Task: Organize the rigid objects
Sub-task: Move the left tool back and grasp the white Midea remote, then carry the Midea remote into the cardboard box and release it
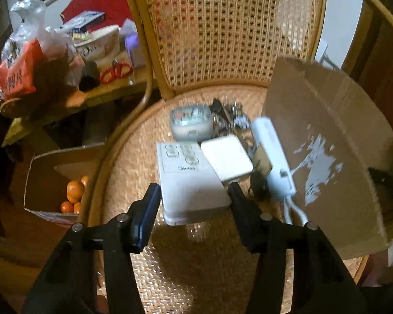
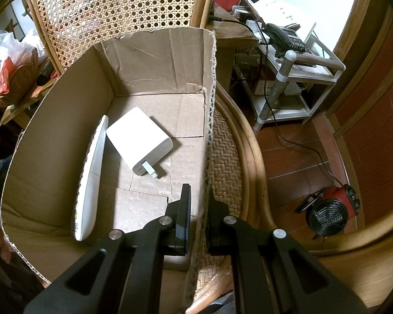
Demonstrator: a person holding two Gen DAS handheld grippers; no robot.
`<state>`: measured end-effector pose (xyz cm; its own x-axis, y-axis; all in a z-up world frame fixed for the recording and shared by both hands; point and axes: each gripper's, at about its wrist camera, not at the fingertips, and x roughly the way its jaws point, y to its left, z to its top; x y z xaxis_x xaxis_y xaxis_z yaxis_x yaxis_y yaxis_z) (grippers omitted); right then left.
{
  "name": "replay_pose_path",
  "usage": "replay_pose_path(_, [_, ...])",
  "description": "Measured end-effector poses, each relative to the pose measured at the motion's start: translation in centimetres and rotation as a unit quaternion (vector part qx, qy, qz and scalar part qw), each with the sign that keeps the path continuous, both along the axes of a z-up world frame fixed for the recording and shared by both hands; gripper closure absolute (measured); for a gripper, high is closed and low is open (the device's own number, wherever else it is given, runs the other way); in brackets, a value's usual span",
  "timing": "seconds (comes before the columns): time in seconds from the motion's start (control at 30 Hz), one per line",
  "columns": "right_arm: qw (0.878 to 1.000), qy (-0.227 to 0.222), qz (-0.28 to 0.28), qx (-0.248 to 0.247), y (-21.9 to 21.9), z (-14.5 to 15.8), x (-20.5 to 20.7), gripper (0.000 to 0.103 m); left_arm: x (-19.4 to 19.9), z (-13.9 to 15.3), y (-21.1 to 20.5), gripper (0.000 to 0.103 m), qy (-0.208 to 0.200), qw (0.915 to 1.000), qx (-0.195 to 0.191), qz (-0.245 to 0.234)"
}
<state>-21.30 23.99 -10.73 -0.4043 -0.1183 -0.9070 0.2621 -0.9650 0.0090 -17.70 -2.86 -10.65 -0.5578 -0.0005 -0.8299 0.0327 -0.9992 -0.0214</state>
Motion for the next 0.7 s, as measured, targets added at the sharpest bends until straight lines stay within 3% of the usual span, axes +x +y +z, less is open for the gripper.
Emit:
replay_pose_path(0.27, [1.000,0.000,0.000,0.001,0.0,0.0,0.0,0.093,0.3,3.1,0.4,0.052,0.039,0.9992,-0.004,-0.007])
replay_pose_path(0.7, [1.000,0.000,0.001,0.001,0.0,0.1,0.2,0.091,0.2,5.6,3.3,0.054,0.058,0.9976,0.019,-0.032])
